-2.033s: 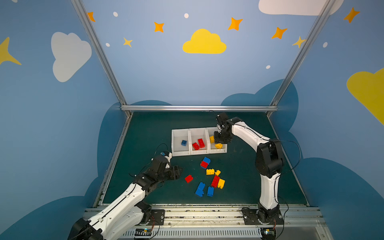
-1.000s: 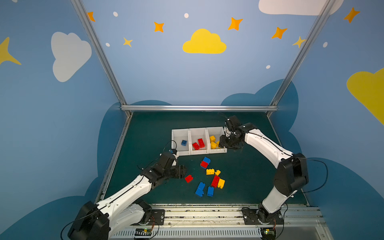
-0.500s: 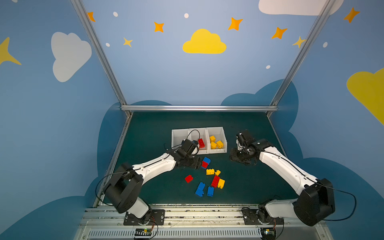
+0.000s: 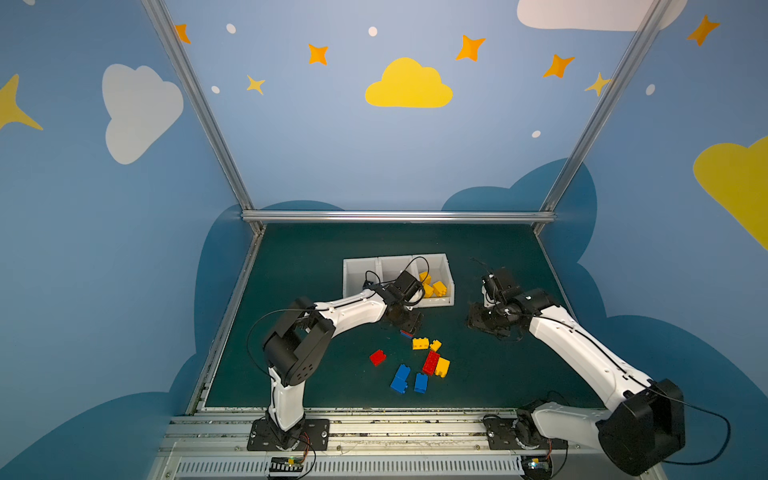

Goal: Sort the legos into containers by color
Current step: 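Draw the right gripper back while the left gripper reaches toward the pile, then close the left gripper on a blue 2x2 brick and lift it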

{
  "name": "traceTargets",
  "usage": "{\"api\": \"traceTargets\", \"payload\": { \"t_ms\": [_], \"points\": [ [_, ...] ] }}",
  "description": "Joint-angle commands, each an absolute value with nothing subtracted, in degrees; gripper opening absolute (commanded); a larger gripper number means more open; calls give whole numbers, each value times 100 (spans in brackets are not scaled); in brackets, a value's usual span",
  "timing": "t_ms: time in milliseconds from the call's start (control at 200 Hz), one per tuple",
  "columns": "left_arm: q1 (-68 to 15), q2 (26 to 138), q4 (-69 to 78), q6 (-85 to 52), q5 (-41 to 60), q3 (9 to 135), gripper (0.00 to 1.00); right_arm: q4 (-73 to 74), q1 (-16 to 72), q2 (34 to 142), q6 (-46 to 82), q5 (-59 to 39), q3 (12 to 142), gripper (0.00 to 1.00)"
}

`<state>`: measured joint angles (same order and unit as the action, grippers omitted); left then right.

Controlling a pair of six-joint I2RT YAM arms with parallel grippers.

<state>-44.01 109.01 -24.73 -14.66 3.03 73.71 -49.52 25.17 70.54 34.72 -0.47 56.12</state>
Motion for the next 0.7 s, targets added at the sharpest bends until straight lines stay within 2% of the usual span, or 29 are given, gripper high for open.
{"api": "traceTargets", "payload": {
  "t_ms": [0,451,696],
  "points": [
    [-4421,11051,-2679,-1314,170,7610,70,-5084,2471,6902,3524,18,5512,58],
    [-4471,11588,-2809,-1111,96,8129,62,-5080,2424,6837,3564,0,5396,58],
    [-4500,11645,-2801,-1090,159,8121,54,-5074,2395,6838,3564,-17,5388,57]
  ]
}}
